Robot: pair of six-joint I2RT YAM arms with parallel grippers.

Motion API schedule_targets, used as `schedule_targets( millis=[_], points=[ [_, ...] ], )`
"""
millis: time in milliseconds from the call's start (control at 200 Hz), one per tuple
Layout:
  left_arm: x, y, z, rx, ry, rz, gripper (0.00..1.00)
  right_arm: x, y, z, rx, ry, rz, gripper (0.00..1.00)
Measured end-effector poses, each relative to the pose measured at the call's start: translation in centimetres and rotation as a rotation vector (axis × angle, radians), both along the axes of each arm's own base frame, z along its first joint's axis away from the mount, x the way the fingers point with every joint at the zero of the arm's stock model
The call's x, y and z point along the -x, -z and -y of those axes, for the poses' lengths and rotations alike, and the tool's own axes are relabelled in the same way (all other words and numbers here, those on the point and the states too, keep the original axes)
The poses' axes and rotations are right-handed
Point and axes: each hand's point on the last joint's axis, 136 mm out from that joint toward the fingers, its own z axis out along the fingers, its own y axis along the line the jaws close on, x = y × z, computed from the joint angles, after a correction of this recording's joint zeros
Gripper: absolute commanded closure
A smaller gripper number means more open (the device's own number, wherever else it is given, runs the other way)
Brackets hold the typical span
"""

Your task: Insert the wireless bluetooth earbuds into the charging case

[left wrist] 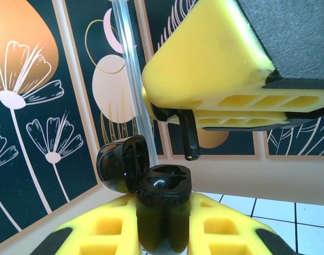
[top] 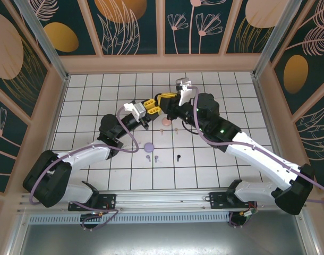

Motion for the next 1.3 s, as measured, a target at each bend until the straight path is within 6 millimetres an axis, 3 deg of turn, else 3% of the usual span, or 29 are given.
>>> schedule_targets(
  millis=[946,1186,1301],
  points=[
    [0.0,0.4,0.3,-0.014,0.002,-0.024,1.0,-0.9,1.9,0.3,0.029,0.041,-0.018,0.86],
    [-0.2,0.7,0.2,-0.019,-0.011,-0.038,1.0,-0.9,3.2,-0.8,0.111,0.015,-0.003,0.86],
    [-0.5,1.0,0.2,-0.026,-0.018,-0.051,1.0,-1.1,3.6,-0.8,0.139,0.031,-0.001,0.81]
  ],
)
